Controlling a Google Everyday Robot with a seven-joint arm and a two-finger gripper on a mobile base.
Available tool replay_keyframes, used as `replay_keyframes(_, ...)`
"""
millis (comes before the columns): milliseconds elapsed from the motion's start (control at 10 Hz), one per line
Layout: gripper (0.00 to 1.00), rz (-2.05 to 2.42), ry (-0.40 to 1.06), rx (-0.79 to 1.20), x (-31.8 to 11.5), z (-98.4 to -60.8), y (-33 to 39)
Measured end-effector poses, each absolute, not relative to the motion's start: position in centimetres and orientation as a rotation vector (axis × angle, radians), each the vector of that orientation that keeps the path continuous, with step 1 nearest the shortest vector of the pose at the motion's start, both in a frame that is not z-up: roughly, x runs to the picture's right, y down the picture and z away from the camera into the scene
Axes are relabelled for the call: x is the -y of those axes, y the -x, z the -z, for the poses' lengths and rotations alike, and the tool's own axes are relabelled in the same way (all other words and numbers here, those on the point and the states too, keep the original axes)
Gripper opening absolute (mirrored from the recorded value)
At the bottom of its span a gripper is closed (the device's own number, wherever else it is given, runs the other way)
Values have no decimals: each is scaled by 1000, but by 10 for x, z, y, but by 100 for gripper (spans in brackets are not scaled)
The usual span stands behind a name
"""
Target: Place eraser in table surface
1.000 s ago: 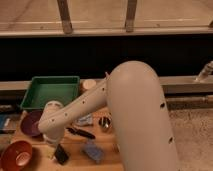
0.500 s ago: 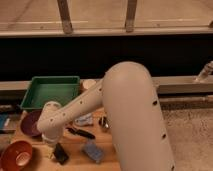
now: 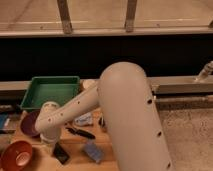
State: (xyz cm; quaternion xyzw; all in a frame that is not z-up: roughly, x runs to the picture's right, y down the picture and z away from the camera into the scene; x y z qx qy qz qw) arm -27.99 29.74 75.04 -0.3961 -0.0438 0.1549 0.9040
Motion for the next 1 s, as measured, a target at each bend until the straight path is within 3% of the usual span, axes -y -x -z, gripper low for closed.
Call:
replay_keyframes(100,19,-319,818,90,-298,-750,280)
replay_keyframes(500,18,-343,788,76,-289,-746,272)
replay_keyframes(1000,18,-447,644,104,-215,-712,218)
